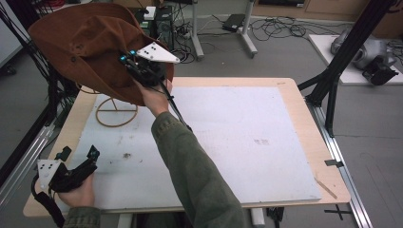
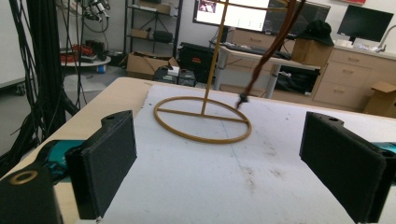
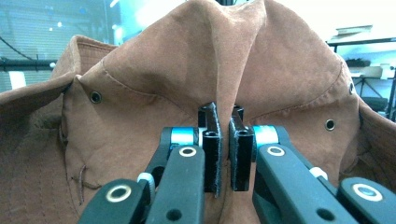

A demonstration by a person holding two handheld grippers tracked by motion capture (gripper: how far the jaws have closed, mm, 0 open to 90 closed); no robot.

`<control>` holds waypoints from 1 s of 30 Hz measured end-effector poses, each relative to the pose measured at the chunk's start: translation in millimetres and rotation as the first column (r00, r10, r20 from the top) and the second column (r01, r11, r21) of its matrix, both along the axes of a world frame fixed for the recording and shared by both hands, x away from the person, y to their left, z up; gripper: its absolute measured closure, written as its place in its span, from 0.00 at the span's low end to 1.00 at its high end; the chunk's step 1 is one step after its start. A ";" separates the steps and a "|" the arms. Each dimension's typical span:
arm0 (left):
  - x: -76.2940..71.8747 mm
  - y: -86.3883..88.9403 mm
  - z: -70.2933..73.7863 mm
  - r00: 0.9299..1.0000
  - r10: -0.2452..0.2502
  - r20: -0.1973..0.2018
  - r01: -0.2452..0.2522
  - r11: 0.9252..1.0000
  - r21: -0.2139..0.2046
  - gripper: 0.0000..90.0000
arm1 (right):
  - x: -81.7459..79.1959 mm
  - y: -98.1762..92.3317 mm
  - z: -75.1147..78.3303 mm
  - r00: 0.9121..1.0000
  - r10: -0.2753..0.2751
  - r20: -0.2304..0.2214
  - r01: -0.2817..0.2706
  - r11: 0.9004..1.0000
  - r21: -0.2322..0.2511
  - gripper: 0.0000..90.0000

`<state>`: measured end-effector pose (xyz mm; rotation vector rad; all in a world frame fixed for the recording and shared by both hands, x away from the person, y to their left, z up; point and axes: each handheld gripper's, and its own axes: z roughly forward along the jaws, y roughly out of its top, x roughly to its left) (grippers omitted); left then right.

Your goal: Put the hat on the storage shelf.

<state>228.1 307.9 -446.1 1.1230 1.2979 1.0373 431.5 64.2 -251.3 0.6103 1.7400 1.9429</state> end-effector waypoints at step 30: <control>1.9 3.3 0.1 1.000 0.002 0.012 -0.002 1.000 -0.013 0.12 | 29.1 72.9 -10.1 0.999 0.015 -0.043 -0.018 0.997 -0.077 0.96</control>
